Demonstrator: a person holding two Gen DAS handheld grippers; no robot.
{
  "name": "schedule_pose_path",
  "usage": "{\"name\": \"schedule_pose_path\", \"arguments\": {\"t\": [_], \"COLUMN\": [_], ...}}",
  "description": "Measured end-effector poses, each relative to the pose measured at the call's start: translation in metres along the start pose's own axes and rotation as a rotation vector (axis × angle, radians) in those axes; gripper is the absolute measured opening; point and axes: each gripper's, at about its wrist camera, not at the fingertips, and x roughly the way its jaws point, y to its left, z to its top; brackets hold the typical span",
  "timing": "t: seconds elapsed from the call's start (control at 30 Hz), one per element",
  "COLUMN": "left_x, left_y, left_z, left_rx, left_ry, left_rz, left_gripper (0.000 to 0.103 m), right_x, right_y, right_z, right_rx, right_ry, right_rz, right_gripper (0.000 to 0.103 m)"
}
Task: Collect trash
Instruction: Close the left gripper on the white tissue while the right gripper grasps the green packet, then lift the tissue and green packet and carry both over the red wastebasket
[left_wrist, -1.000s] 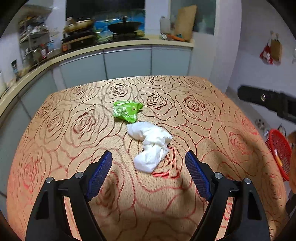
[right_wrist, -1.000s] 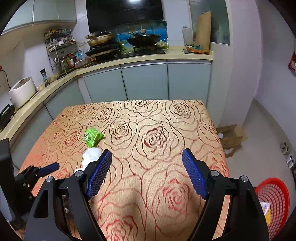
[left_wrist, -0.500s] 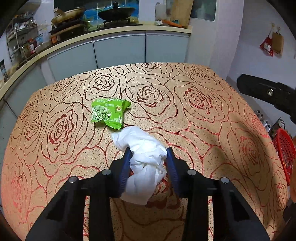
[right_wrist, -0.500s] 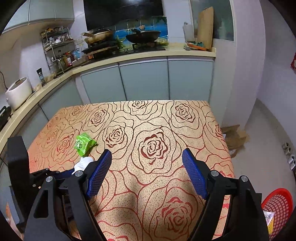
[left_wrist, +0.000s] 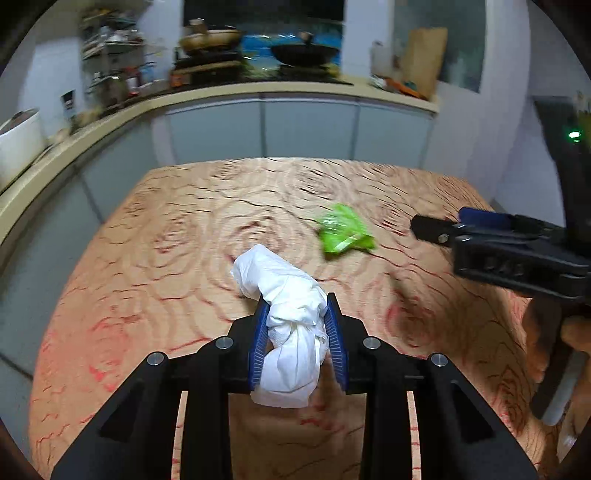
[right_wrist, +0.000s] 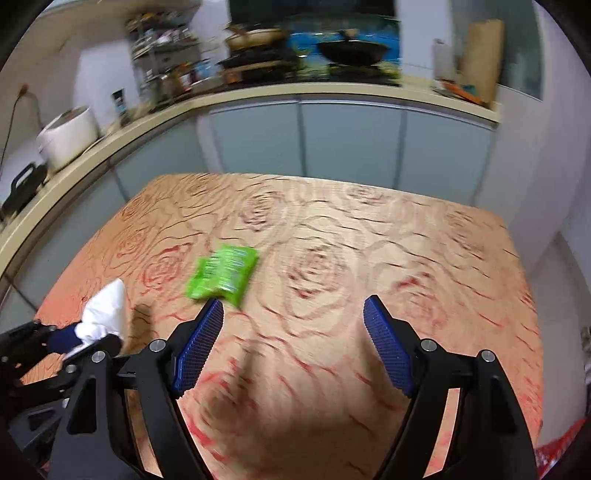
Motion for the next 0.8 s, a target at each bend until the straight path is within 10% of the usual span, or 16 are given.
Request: {"name": "schedule_pose_path", "arguments": {"t": [0.4,0.8], "left_x": [-0.007,-0.009], "left_y": [0.036,0.043], "left_z": [0.004,0.004], "left_rx": [-0.106,-0.126], "left_ry": [-0.046,-0.059], "left_rz": [0.037,0.031], "left_gripper": [0.028,0.028], "right_x": [0.075,0.071], "right_y": [0.043,0.045], "right_z": [0.025,0.019], "right_rx": [-0.039,-0.061], "right_ry": [0.137,0.138], "right_rz": [0.017,0.031], "right_gripper": [0.075,0.037]}}
